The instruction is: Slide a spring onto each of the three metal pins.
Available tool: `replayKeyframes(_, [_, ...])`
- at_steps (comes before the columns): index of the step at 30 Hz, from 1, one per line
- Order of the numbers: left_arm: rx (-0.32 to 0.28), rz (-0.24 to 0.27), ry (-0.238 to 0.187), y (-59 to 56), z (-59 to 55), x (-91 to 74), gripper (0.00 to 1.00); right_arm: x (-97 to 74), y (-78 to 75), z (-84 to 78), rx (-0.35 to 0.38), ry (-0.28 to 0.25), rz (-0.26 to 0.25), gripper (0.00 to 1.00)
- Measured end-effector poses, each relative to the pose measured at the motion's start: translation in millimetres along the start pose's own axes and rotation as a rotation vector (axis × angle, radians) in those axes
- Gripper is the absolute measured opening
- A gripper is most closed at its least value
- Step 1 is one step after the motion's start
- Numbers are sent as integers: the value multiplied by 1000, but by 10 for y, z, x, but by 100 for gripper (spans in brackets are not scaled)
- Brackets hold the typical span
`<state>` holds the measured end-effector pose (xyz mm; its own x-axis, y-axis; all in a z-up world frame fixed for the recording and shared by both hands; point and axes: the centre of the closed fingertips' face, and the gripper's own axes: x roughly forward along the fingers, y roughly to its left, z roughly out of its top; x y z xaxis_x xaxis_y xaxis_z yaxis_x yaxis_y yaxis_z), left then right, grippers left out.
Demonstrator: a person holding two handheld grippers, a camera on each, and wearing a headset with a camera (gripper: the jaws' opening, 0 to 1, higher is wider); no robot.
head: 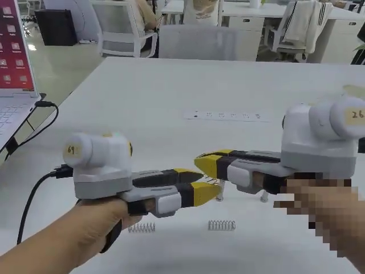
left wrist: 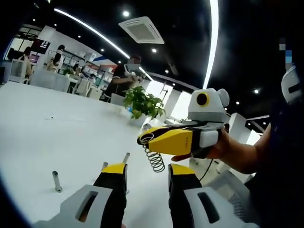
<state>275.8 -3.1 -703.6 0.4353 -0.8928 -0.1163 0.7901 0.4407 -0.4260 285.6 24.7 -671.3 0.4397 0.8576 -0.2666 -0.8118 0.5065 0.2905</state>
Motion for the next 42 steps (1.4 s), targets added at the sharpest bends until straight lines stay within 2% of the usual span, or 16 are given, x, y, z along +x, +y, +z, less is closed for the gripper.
replayKeyframes(6, [-24,-18,-6,-41,0,18,16,3,14,-4,8,-9,5,8])
replayKeyframes(12, [-7,-34,-4,-91,-2,38,3,-11,11,12,23,-23,7,8])
replayKeyframes(16, [23,-37,6,-86,-14,32,3,-29,12,5,22,-18,9,8])
replayKeyframes(20, [83,-38,33,-99,-55,16,2,-56,27,-25,14,3,16,8])
replayKeyframes(28, [243,-45,131,-87,-176,-14,2,-128,74,-138,-8,60,31,8])
replayKeyframes(32, [333,-66,194,-176,-253,-61,2,-158,147,-220,-32,127,64,8])
replayKeyframes(36, [416,-62,252,-164,-350,-157,2,-140,245,-320,-71,204,100,8])
replayKeyframes(39, [431,-75,265,-195,-394,-199,2,-110,316,-367,-76,228,113,7])
replayKeyframes(42, [410,-76,242,-179,-392,-189,3,-107,308,-367,-53,223,102,7])
